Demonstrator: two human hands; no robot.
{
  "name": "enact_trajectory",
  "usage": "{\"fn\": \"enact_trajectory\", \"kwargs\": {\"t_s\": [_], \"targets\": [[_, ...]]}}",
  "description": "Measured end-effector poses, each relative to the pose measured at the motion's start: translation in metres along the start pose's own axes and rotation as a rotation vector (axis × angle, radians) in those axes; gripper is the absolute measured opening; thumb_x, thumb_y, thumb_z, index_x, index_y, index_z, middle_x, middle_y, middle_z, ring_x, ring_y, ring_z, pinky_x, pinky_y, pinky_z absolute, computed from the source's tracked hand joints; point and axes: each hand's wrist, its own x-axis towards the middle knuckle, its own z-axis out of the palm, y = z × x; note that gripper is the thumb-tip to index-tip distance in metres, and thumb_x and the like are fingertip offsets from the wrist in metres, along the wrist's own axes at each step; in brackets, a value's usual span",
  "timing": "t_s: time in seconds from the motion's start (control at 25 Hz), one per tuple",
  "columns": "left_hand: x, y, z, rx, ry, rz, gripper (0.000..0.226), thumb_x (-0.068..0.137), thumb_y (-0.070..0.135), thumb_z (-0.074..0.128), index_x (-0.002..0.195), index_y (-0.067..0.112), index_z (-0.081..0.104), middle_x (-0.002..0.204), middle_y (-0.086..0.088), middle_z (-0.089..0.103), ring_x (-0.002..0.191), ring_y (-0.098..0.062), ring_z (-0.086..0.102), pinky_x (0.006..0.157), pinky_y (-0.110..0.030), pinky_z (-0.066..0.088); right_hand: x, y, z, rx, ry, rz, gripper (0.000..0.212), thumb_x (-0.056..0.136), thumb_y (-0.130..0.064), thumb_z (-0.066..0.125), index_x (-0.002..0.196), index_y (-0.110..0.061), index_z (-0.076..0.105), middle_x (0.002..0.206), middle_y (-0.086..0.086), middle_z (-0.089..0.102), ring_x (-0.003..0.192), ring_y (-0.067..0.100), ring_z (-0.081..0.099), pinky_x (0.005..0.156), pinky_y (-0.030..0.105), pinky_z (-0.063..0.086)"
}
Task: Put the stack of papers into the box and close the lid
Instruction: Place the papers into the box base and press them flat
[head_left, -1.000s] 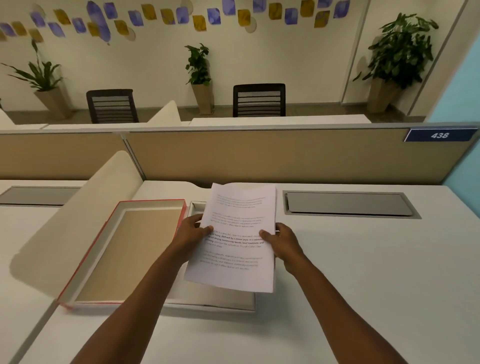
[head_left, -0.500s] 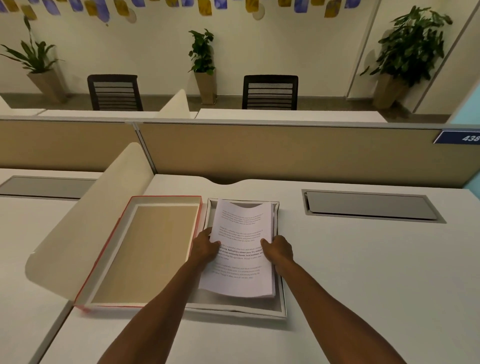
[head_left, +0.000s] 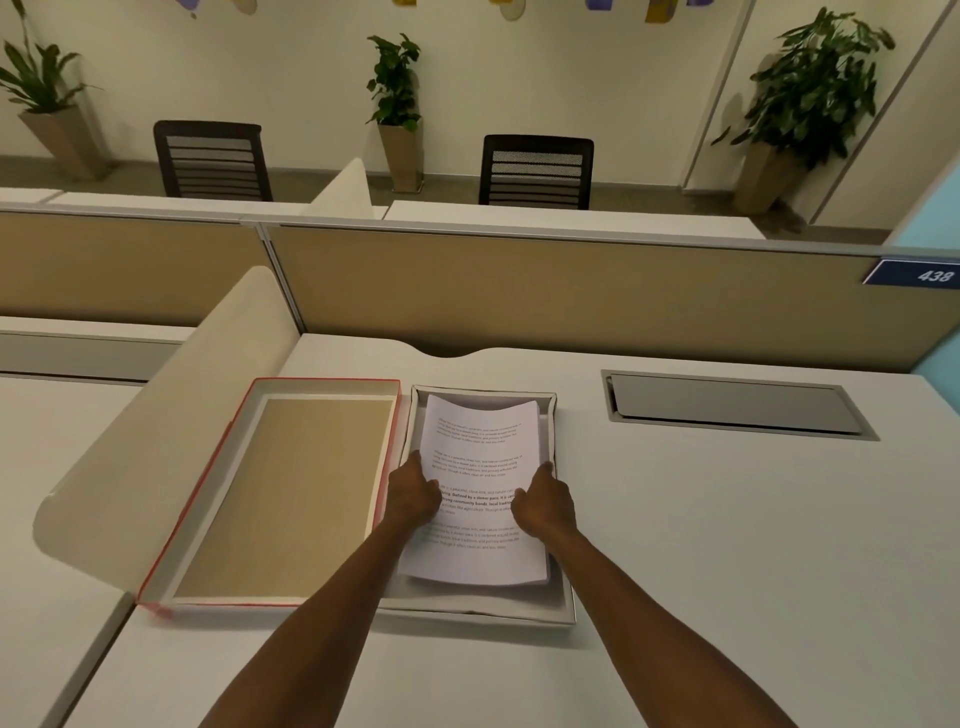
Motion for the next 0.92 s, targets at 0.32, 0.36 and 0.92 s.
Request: {"fn": "enact_trajectory", "kwargs": {"t_s": [0.32,0.36,0.92], "targets": [[-0.004,-0.003,0.014,0.193,-0.031,0.055,0.087,0.092,0.01,0.062,0.159,0.008,0.006,0.158,-0.02,0.032,0.141,-0.038,0.044,0.111,-0.043,0.047,-0.01,0.002,-0.003,-0.218,-0.109,-0.096,0.101,0.091,-0.018,0.067,0.156,-0.005,-0.009,0.126,0.015,0.059,0.105,0.023,0.065,0.082,0.027,0.054],[-0.003,-0.005,0.017,0.221,-0.033,0.07,0.088,0.092,0.011,0.062,0.159,0.008,0.005,0.161,-0.02,0.028,0.143,-0.039,0.041,0.113,-0.045,0.045,-0.01,0.002,-0.002,-0.229,-0.113,-0.102,0.102,0.091,-0.018,0.068,0.156,-0.005,-0.009,0.126,0.015,0.059,0.105,0.023,0.065,0.082,0.027,0.054],[-0.001,-0.021,0.023,0.388,-0.008,0.23,0.062,0.099,0.021,0.052,0.154,0.006,0.027,0.163,-0.018,0.028,0.15,-0.034,0.031,0.119,-0.045,0.039,-0.032,0.017,0.038,-0.521,0.033,-0.334,0.055,0.096,-0.029,0.058,0.146,-0.014,0.041,0.164,0.011,0.021,0.154,0.031,0.004,0.124,0.045,0.012]]}}
